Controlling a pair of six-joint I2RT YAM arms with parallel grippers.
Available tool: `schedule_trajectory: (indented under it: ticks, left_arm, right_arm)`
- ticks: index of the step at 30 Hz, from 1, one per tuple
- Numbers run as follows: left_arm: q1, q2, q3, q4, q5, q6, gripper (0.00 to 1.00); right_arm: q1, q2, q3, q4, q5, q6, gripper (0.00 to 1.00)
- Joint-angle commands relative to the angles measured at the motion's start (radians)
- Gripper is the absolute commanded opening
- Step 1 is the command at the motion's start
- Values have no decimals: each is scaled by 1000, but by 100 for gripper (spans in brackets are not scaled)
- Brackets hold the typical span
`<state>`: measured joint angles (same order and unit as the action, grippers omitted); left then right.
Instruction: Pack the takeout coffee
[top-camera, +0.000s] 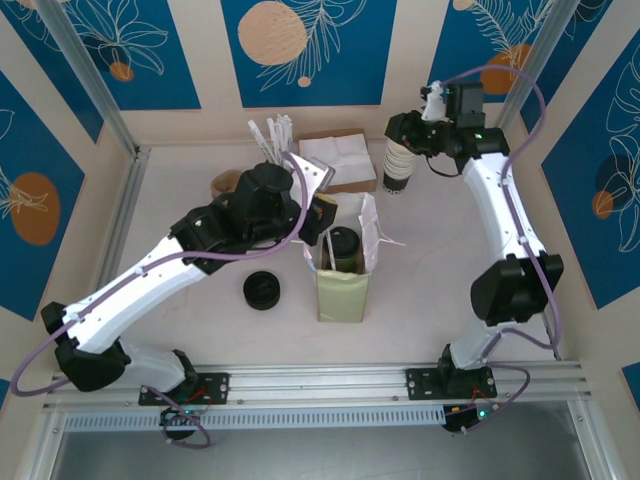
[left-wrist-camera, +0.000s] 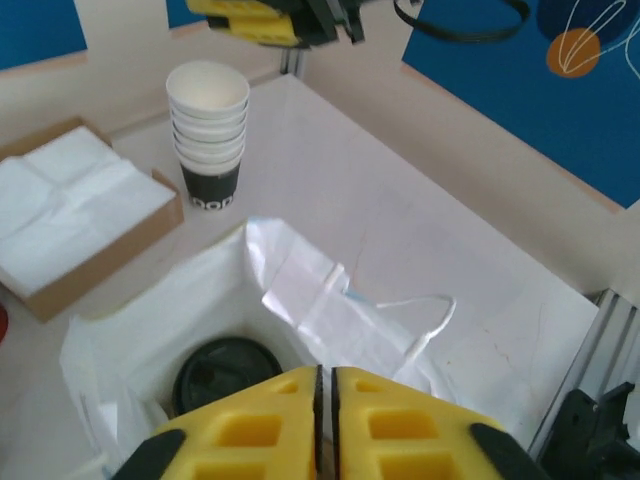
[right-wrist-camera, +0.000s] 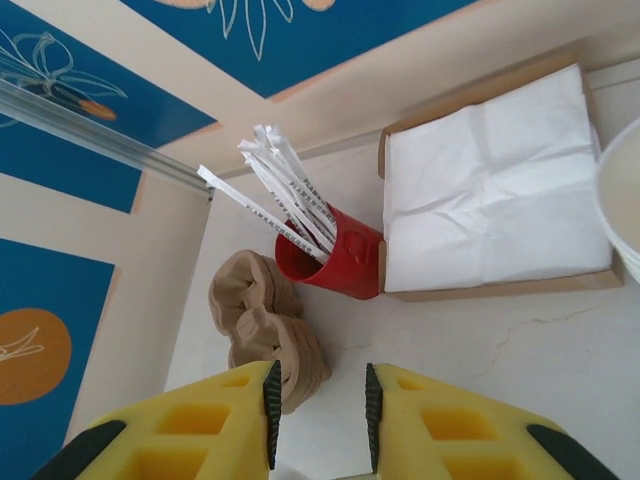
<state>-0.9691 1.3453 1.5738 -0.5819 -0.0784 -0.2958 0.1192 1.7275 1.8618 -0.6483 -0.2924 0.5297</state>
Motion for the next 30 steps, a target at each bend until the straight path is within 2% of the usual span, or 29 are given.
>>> schedule_trajectory:
  ticks: [1, 3, 6, 11, 16, 20, 25, 30]
  left_arm:
    - [-8, -70, -30, 81, 4, -94, 32]
    - [-8, -89, -39, 88, -7, -112, 48]
    - [-8, -106, 3, 19, -22, -105, 55]
    - [-8, -194, -29, -60, -125, -96, 61]
    - [-8, -318, -110, -136, -233, -116, 66]
    - [-8, -389, -169, -159, -296, -158, 67]
    - [-7, -404, -179, -206, -315, -188, 67]
    - [-7, -403, -197, -214, -311, -211, 67]
  right_arm:
    - [59, 59, 97, -27, 68, -34, 31]
    - [86, 96, 138, -38, 100, -40, 33]
    - [120, 135, 175, -37, 143, -61, 35]
    - [157, 205, 223, -16, 244, -114, 35]
    - [184, 218, 165, 128, 307, -180, 38]
    - [183, 344, 303, 59, 322, -205, 38]
    - [193, 535, 533, -65, 354, -247, 37]
    - [205, 630, 595, -58, 376, -298, 38]
